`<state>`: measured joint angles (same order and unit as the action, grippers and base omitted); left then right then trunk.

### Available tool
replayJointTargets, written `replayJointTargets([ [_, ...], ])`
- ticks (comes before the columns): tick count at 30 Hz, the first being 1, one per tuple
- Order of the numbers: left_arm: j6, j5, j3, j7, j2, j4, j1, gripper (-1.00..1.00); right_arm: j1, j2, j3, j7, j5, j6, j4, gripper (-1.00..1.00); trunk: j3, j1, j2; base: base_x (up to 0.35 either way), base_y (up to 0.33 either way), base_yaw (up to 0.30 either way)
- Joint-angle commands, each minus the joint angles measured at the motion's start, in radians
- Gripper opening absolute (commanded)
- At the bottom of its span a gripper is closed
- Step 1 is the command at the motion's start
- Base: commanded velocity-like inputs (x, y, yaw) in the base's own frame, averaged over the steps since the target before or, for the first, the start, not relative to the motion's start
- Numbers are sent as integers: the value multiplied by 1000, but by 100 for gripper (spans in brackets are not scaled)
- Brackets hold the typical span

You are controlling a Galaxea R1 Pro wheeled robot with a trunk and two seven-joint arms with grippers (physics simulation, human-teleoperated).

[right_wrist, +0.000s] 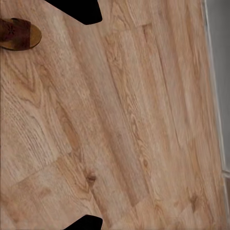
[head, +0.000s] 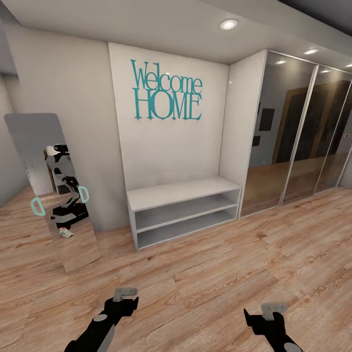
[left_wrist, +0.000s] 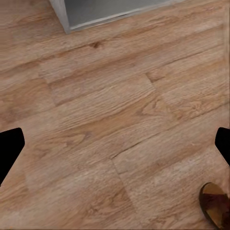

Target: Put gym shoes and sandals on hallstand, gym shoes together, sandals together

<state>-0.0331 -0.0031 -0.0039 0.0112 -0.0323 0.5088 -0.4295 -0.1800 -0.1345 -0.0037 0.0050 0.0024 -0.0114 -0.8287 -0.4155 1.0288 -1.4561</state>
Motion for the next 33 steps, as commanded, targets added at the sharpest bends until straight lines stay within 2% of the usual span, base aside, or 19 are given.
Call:
replayJointTargets([
  [1, -7, -1, 0, 4, -1, 9, 0, 100, -1, 1, 0, 0, 0, -1, 5, 100, -4, 4, -8, 0, 0, 0],
  [5, -49, -2, 0, 30, -2, 32, -1, 100, -3, 3, 0, -1, 0, -1, 42, 100, -17, 19, -36, 0, 0, 0],
  [9, -64, -4, -1, 39, -3, 37, 0, 100, -4, 5, -2, -3, 0, -1, 51, 100, -31, 35, -64, 0, 0, 0],
  [33, -73, 0, -1, 44, 2, 33, 3, 100, -4, 6, -1, -5, -2, -1, 51, 100, -135, 127, -232, 0, 0, -1],
])
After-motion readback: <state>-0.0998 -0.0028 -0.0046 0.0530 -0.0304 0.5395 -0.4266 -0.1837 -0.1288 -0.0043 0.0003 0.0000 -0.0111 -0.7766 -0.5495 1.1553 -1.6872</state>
